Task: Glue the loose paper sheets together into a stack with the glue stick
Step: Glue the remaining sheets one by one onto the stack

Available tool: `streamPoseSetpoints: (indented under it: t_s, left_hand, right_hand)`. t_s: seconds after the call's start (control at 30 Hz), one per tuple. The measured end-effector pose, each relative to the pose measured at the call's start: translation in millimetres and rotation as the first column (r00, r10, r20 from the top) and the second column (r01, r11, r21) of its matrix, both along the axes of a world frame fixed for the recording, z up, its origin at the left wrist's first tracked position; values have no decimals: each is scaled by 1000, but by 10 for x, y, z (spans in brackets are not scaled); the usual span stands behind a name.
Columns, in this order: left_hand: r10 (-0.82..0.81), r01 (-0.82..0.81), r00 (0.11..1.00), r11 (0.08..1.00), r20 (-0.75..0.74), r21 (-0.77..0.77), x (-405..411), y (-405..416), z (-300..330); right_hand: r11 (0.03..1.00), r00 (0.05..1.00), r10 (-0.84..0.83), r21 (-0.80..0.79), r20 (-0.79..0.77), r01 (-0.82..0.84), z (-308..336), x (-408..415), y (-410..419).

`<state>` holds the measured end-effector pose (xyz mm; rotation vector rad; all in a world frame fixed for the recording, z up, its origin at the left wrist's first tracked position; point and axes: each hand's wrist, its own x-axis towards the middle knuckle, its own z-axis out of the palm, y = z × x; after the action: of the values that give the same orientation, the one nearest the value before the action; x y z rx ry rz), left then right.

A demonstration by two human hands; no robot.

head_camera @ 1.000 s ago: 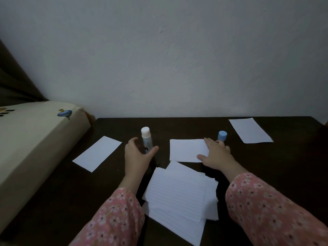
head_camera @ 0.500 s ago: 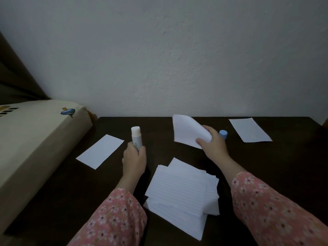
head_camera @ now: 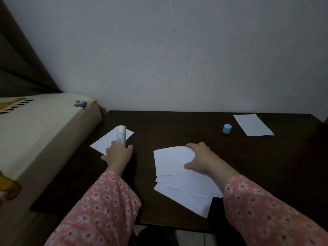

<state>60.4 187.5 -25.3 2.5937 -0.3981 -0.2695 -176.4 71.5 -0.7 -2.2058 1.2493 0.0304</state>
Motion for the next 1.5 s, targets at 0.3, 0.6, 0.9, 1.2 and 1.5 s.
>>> streamPoseSetpoints:
  t_s: [0.3, 0.6, 0.9, 1.2, 1.5]
  left_hand:
    - [-158, 158, 987, 987, 27, 22, -155, 15, -26]
    - [-328, 336, 941, 932, 80, -134, -363, -177, -94]
    - [-259, 265, 964, 895, 65, -358, -264, -367, -172]
    - [-318, 297, 948, 899, -14, -323, -212, -562, -173]
    - [-605, 434, 782, 699, -148, -569, -516, -644, 158]
  right_hand:
    - [996, 989, 48, -62, -142, -58, -80, -53, -38]
    - [991, 979, 71, -100, -189, -91, 157, 41, -140]
    - [931, 955, 292, -247, 58, -269, 9, 672, -369]
    - [826, 922, 382, -424, -66, -372, -367, 435, -556]
    - [868, 949, 297, -445, 107, -222, -445, 133, -660]
